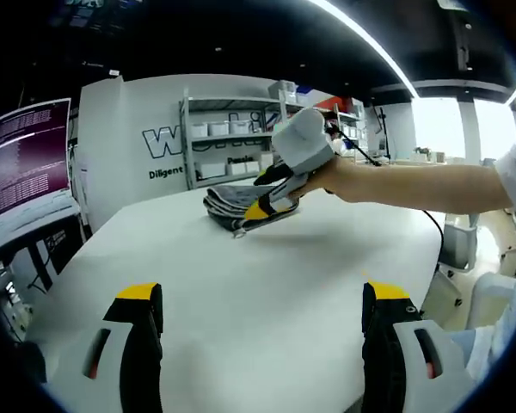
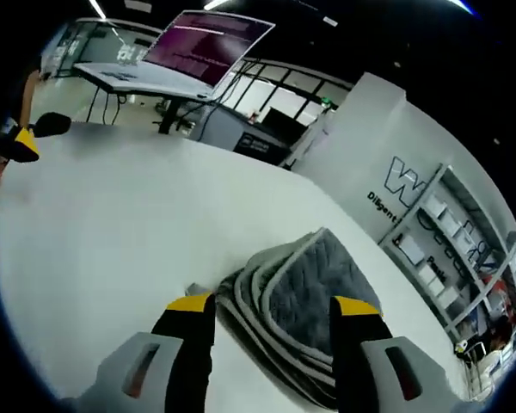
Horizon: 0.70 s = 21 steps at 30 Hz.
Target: Open the folded towel by lifting each exposed corner and separating the folded layers until the towel lies flat within the target outline without major curled edges
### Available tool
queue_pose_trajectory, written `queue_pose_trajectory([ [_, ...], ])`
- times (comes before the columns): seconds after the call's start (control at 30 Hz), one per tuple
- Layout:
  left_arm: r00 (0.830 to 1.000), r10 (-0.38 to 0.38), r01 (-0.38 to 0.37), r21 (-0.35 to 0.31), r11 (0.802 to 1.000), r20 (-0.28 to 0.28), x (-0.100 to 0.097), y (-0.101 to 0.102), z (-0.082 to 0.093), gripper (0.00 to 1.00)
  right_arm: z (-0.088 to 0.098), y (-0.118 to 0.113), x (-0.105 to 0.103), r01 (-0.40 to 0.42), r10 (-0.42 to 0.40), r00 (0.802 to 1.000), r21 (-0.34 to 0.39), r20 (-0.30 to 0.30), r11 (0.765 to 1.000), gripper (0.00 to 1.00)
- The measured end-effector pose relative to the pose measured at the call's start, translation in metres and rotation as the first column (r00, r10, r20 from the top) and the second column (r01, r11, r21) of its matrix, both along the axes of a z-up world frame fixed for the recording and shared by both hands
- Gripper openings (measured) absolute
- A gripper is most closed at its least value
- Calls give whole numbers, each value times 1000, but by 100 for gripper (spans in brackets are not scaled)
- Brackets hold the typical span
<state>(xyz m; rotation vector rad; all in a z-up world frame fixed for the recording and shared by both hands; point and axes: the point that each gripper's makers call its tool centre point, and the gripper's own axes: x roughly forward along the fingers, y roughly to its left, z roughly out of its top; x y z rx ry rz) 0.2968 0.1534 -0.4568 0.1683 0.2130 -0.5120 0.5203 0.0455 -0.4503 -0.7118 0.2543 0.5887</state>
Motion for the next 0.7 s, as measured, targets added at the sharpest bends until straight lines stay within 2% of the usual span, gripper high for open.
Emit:
queue_pose_trajectory([
  [0.2,1000,-12,12,-5,1000,-1,0,-1,0,95,-9,4,11,4,-4,1000,3,1,1000,44],
  [0.3,1000,-13,13,-10,1000,-2,1,0,-1,95,-13,7,11,3,-1,999,38,-34,999,39],
  [0.63,1000,-30,30,-34,999,-3,2,-2,1,95,-17,12,13,1,2,999,56,-49,998,29],
  [0.7,1000,-27,26,-35,999,-4,3,-1,0,94,-19,12,14,13,-8,998,80,-67,997,28],
])
